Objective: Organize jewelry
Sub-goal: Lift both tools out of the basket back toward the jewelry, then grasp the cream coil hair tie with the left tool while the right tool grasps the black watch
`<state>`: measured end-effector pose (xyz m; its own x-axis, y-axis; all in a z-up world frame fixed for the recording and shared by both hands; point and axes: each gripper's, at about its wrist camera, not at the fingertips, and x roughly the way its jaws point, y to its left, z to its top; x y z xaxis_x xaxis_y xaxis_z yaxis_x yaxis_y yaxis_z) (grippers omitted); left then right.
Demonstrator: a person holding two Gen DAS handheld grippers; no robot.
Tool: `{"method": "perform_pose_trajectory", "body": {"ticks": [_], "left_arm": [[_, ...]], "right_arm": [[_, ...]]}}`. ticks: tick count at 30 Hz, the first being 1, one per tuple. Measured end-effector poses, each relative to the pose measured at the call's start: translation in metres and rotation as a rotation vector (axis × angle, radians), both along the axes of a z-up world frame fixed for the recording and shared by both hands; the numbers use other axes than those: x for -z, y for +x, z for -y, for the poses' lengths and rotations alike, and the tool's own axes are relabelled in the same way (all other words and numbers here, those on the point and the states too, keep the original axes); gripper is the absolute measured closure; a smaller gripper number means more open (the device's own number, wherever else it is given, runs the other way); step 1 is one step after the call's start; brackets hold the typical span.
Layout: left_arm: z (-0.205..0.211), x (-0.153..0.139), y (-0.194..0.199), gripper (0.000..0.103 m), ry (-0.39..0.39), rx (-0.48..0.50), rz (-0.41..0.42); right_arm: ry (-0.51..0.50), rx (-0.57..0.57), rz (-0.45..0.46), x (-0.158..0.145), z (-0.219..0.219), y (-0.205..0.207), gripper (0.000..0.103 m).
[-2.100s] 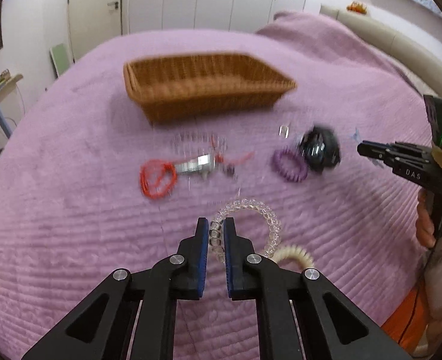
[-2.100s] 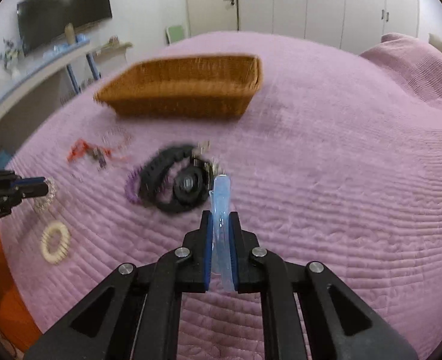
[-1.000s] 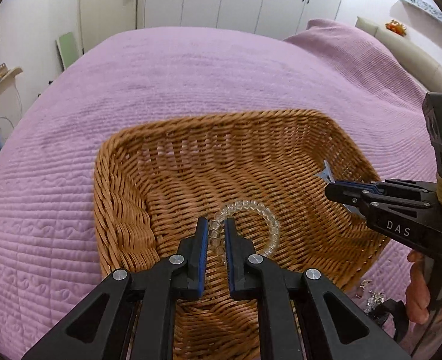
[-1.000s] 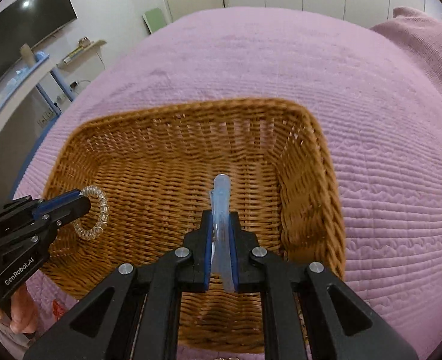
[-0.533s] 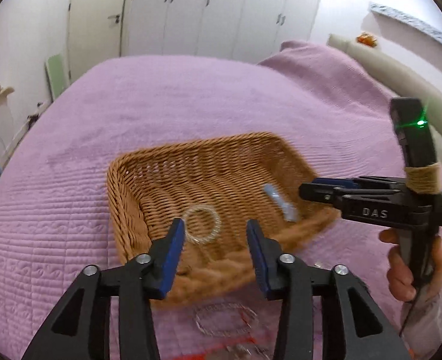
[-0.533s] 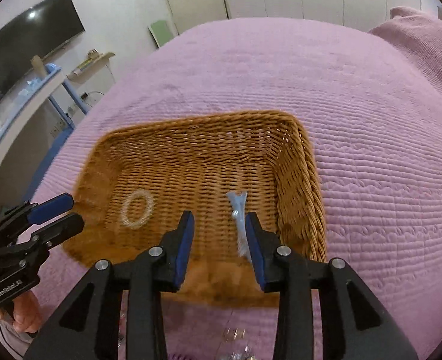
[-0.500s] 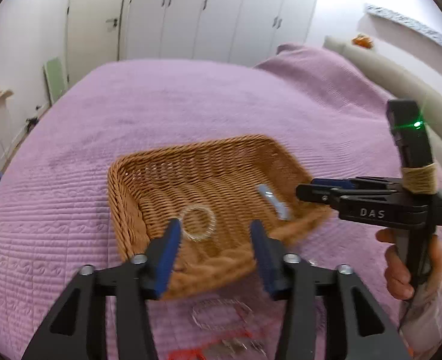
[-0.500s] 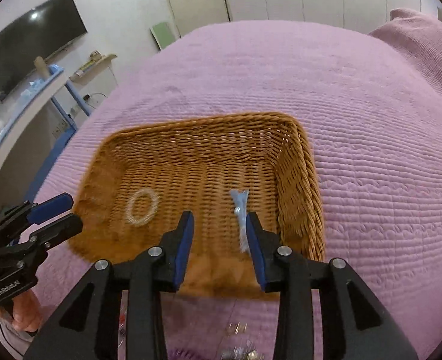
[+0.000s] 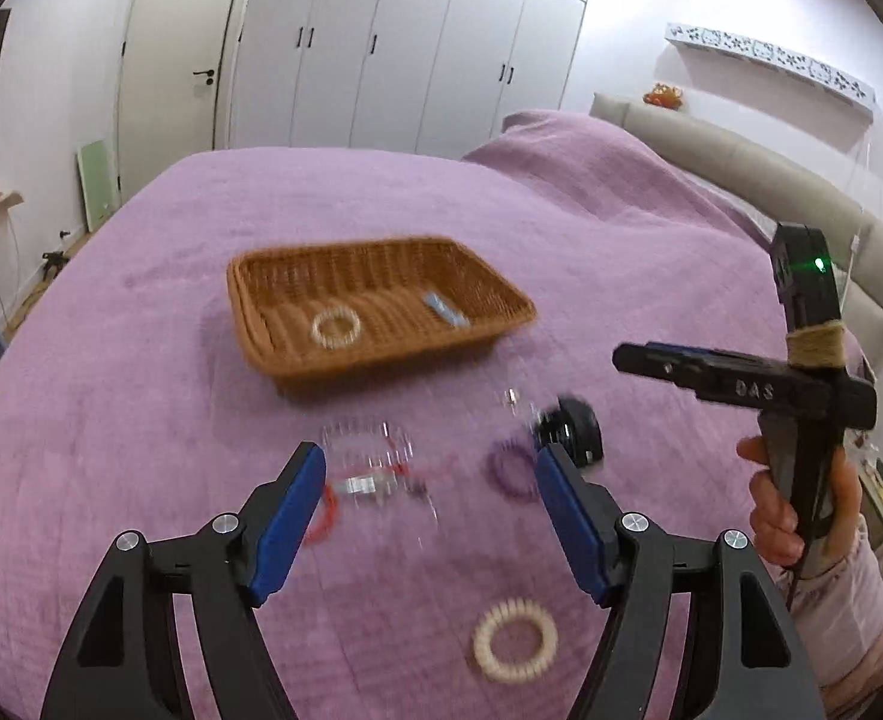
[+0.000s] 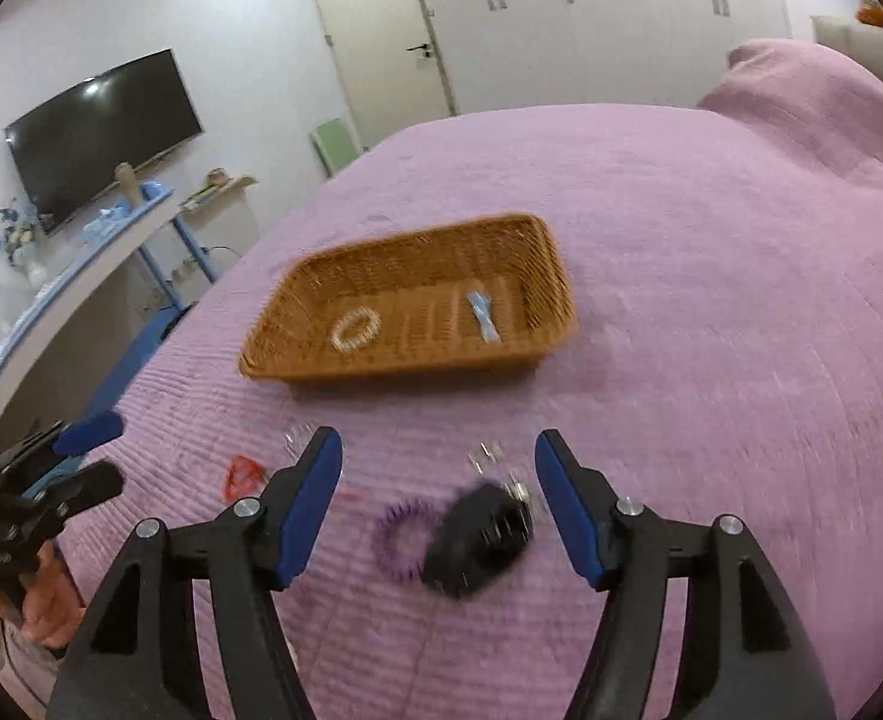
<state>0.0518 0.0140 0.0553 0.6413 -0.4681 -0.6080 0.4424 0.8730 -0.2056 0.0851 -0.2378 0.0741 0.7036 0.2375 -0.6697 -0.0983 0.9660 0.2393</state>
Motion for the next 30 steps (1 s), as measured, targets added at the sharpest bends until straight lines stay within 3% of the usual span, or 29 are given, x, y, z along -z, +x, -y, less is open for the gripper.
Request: {"method": "perform_pose_trajectory", "body": {"ticks": [5, 12, 20, 24, 27, 30], "left_arm": [[-0.001, 0.031, -0.027, 0.029, 0.014, 0.015, -0.053], [0.013, 0.074, -0.042, 0.029, 0.051, 0.062, -0.138], [0.031, 0.101, -0.037, 0.056, 0.105, 0.070, -0.204], [0.033, 0.104, -0.036, 0.057, 0.108, 0.064, -0.194], [0.036, 0.105, -0.036, 0.057, 0.127, 0.059, -0.190], [0.043, 0.107, -0.037, 0.058, 0.170, 0.051, -0.167]], "right_arm": [[0.006, 0.053, -0.029, 0.026, -0.007, -0.021, 0.033], [-0.133, 0.134, -0.009, 0.055, -0.035, -0.026, 0.033], [-0.147, 0.174, -0.022, 0.078, -0.042, -0.015, 0.034], [-0.156, 0.192, -0.031, 0.083, -0.042, -0.013, 0.039], [-0.163, 0.203, -0.037, 0.086, -0.038, -0.012, 0.054], [-0.168, 0.216, -0.033, 0.086, -0.034, -0.015, 0.059]]}}
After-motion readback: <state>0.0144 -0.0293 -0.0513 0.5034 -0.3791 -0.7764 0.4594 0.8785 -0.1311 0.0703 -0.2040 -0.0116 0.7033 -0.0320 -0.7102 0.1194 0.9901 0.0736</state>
